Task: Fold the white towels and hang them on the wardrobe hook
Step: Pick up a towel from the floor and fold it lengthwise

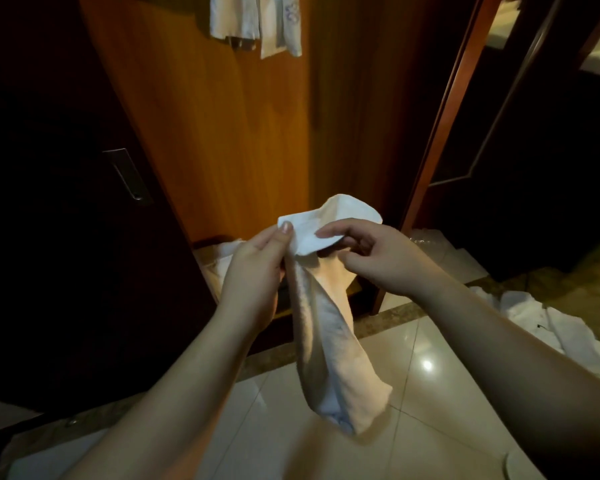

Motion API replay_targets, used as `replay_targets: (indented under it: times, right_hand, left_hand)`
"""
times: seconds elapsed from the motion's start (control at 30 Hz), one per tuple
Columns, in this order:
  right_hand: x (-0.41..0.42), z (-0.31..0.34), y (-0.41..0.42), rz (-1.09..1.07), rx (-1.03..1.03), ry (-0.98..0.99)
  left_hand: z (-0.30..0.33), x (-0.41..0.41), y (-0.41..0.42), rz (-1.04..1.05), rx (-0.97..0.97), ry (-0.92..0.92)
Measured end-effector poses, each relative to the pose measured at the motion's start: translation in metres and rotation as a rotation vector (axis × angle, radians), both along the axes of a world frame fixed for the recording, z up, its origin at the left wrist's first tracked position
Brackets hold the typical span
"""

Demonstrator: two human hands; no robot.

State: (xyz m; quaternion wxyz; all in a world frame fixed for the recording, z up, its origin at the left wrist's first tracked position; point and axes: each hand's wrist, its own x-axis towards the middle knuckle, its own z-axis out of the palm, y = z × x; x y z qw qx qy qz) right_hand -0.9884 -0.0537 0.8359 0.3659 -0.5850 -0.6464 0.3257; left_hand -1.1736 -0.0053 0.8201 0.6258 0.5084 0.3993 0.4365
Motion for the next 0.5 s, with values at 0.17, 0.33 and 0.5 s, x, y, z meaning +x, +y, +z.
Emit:
replay_targets:
  times: [0.17, 0.33, 0.5]
  right_hand:
    - [-0.011, 0.013, -0.004, -0.166, 0.242, -0.082]
    - [-0.021, 0.032, -0.008, -0.176, 0.31, -0.007]
    - [-0.028, 0.046, -0.009, -0.224, 0.349, 0.035]
  left_hand:
    - [0.012, 0.006, -0.008, -0.077, 0.03, -0.057]
    - [0.024, 0.011, -0.013, -0.137, 0.095, -0.044]
    - [0.033, 0.015, -0.016, -0.145, 0.147, -0.07]
